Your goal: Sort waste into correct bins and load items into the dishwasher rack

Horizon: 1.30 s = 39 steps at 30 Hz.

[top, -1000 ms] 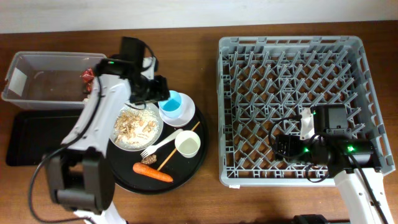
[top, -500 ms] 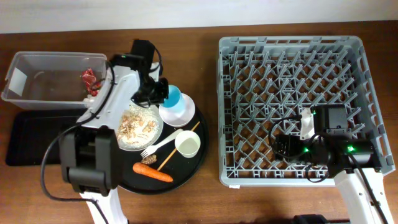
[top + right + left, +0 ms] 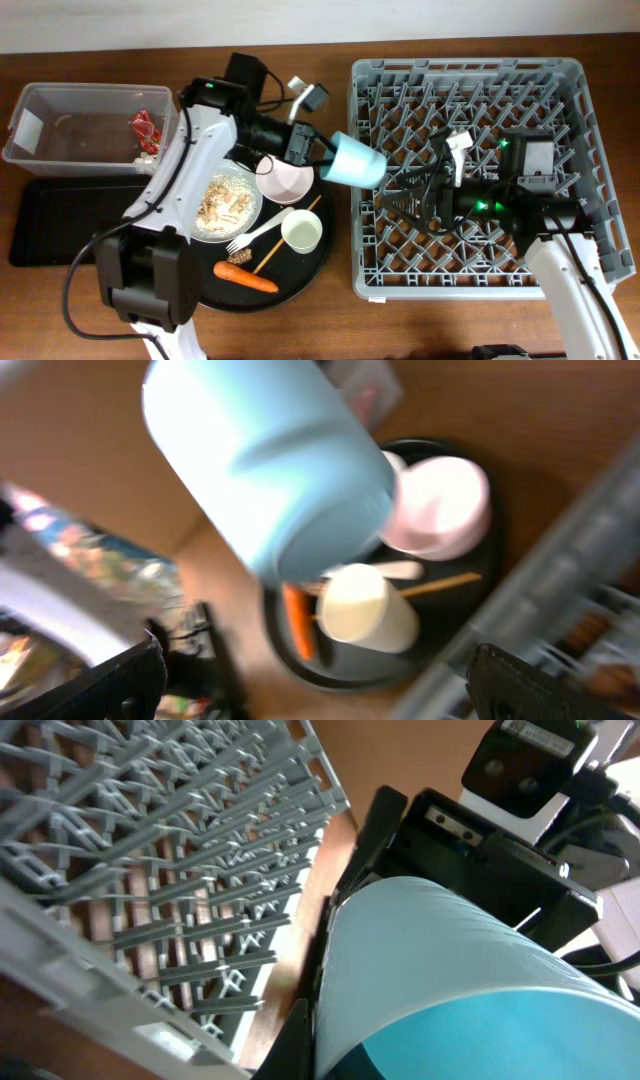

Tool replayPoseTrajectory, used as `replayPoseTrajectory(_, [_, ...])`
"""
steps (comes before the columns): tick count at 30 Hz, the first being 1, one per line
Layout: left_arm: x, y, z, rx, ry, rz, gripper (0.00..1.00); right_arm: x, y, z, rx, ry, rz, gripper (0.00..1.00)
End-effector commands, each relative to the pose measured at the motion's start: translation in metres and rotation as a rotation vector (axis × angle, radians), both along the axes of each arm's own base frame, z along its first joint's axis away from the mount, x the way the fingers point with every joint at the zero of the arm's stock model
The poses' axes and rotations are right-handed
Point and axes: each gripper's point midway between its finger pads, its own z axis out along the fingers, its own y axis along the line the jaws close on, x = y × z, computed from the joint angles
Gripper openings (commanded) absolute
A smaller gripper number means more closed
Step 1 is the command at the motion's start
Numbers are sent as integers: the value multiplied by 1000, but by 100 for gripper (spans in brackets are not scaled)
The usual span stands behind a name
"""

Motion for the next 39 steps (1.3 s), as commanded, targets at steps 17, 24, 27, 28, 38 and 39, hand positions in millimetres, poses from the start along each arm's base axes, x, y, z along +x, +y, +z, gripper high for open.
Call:
replayPoseTrajectory(17, [-24,-44,25,-79,-28,-98,0,-4,7,13,57,-43,64,87])
replayPoseTrajectory(24, [-24,-44,25,-78,-27,-98,0,2,5,15,40,-91,51,80])
replayPoseTrajectory(27, [-24,-44,24,-74,-27,-97,0,4,5,16,39,-105,51,81])
replayPoseTrajectory(28, [-24,-44,24,-74,-27,-97,0,4,5,16,40,-105,52,80])
replayPoseTrajectory(38, [-16,-41,9,11,-66,-67,8,3,6,17,43,-102,53,59])
replayPoseTrajectory(39, [-14,-40,5,36,-75,-59,8,3,6,17,43,-102,53,58])
